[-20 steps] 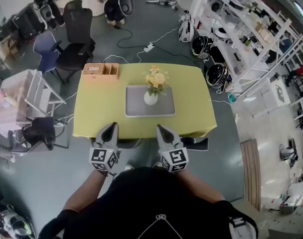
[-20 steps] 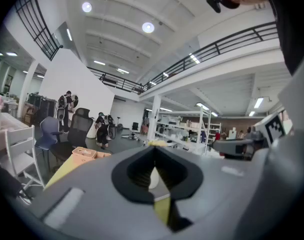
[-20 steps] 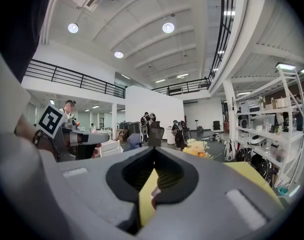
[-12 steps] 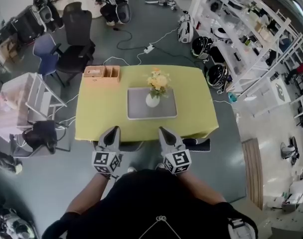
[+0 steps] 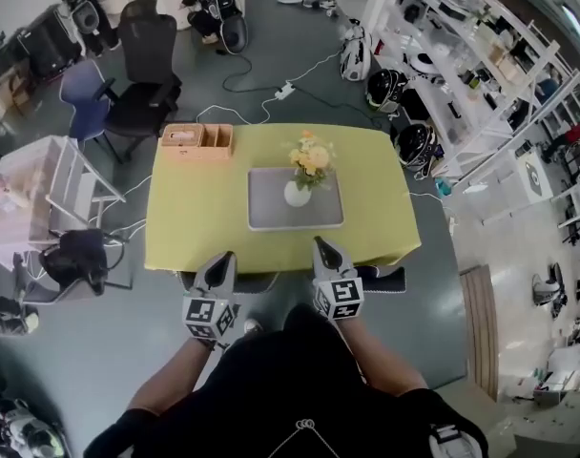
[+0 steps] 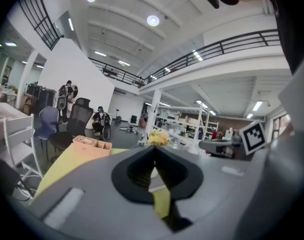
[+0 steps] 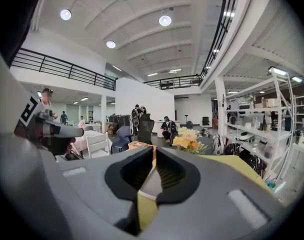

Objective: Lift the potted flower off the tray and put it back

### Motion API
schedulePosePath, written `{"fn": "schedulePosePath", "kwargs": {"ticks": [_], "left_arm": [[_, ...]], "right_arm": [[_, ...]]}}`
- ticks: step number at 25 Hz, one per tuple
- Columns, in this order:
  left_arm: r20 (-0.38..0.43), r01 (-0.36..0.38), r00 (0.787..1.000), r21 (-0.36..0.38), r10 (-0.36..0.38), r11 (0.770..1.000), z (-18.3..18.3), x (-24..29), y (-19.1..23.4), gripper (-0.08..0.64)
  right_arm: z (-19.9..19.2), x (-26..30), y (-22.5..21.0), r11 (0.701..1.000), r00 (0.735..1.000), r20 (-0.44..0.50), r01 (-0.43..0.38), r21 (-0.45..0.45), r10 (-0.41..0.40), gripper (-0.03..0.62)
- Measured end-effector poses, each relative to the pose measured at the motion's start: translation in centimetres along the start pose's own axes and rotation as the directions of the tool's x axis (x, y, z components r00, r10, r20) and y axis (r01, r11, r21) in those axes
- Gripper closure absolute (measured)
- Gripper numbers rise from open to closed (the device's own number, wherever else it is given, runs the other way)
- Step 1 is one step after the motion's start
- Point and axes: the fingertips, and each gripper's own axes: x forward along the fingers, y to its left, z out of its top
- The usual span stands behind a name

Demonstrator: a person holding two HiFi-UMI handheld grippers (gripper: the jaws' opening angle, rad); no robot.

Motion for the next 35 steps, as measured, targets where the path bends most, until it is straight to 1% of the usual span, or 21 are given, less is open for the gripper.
{"fn": "schedulePosePath", "kwargs": {"ticks": [2, 6, 8, 10, 14, 16, 19, 23, 27, 29, 35], "left_arm": [[-0.010, -0.013, 1.000, -0.008, 0.013, 1.000, -0.7, -0.1, 0.2, 0.552], [-0.023, -0.030, 0.999, 0.008, 0.031, 1.000, -1.5, 0.6, 0.1, 0.552], [-0.025, -0.073, 0.997, 0.006, 0.073, 0.997, -1.7, 0.6, 0.2, 0.552], [-0.025, -0.126, 0.992, -0.017, 0.125, 0.992, -1.8, 0.3, 0.6, 0.552], [-0.040, -0.210, 0.977, -0.051, 0.208, 0.976, -2.4, 0.4, 1.1, 0.552], [-0.053, -0.249, 0.968, -0.059, 0.247, 0.967, -3.0, 0.3, 1.0, 0.552], [-0.077, -0.307, 0.950, -0.073, 0.301, 0.949, -4.0, 0.1, 1.4, 0.552], [-0.102, -0.383, 0.922, -0.104, 0.373, 0.918, -5.2, -0.3, 1.8, 0.552], [-0.126, -0.442, 0.895, -0.103, 0.429, 0.891, -6.2, -0.9, 2.0, 0.552], [-0.132, -0.468, 0.881, -0.099, 0.454, 0.878, -6.4, -1.4, 2.6, 0.552], [-0.139, -0.524, 0.849, -0.104, 0.509, 0.845, -6.8, -2.3, 3.0, 0.552]], "right_arm": [[-1.2, 1.4, -0.9, 1.000, 1.000, -0.008, -0.012, 0.013, 0.012, 0.513], [-3.7, 4.3, -3.9, 1.000, 1.000, -0.020, -0.008, 0.018, 0.009, 0.480], [-5.0, 6.2, -5.1, 1.000, 0.999, -0.030, -0.025, 0.014, 0.025, 0.450], [-6.5, 8.2, -6.2, 0.999, 0.998, -0.046, -0.038, 0.011, 0.038, 0.426], [-9.5, 12.2, -9.0, 0.999, 0.996, -0.083, -0.036, 0.027, 0.038, 0.401], [-10.9, 13.8, -10.0, 0.999, 0.994, -0.098, -0.042, 0.029, 0.045, 0.377], [-12.7, 16.5, -10.9, 0.998, 0.992, -0.115, -0.055, 0.014, 0.056, 0.369], [-14.4, 20.0, -11.9, 0.997, 0.989, -0.130, -0.072, -0.003, 0.071, 0.367], [-16.0, 23.0, -12.5, 0.996, 0.986, -0.145, -0.087, -0.017, 0.084, 0.351], [-16.3, 24.3, -12.4, 0.996, 0.987, -0.139, -0.084, -0.013, 0.081, 0.330], [-15.8, 26.4, -12.5, 0.997, 0.989, -0.126, -0.075, -0.005, 0.074, 0.316]]}}
